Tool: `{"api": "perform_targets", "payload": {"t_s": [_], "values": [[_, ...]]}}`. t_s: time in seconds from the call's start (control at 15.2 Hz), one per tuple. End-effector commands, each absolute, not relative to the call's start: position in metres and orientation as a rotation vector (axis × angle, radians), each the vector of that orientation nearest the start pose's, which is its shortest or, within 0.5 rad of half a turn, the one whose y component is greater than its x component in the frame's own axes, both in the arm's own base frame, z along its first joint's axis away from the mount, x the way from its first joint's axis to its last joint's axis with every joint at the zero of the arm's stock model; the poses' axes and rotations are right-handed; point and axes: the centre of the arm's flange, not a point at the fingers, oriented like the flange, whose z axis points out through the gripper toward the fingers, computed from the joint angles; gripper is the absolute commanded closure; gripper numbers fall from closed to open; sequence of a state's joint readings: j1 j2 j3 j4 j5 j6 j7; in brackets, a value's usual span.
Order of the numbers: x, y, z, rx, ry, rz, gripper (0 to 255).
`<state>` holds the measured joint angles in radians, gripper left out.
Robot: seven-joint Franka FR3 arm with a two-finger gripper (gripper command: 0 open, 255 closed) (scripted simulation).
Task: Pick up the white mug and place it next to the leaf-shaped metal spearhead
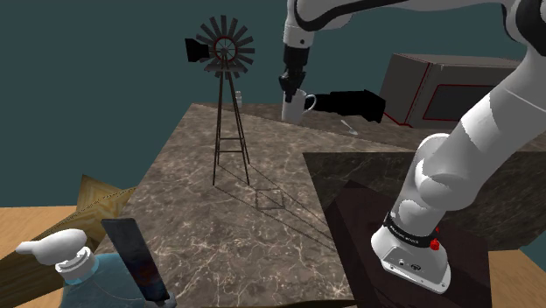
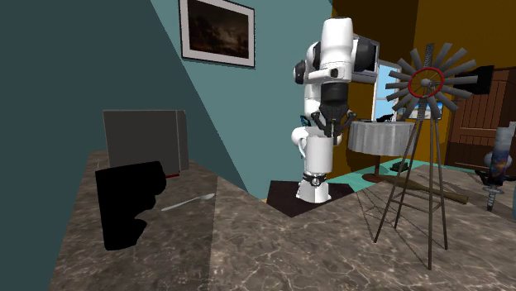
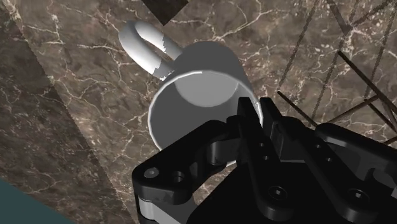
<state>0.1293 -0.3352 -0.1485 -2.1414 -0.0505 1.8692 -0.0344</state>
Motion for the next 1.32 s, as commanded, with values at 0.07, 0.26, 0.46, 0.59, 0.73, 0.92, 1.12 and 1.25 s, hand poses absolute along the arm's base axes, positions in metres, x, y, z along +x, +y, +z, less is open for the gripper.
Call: {"api": "perform_targets", "payload": {"t_s": [0.07,0.26,0.46,0.59,0.73,0.92,1.12,1.25], "values": [[0.453,0.020,0.547,-3.142,-0.052,-0.095,255],[0.444,0.059,0.547,-3.142,-0.052,-0.095,255],[0.435,0.097,0.547,-3.142,-0.052,-0.095,255],[0.429,0.123,0.547,-3.142,-0.052,-0.095,255],[0.423,0.149,0.547,-3.142,-0.052,-0.095,255],[0.414,0.187,0.547,-3.142,-0.052,-0.095,255],[0.405,0.226,0.548,-3.142,-0.052,-0.095,255],[0.399,0.251,0.548,-3.142,-0.052,-0.095,255]]}}
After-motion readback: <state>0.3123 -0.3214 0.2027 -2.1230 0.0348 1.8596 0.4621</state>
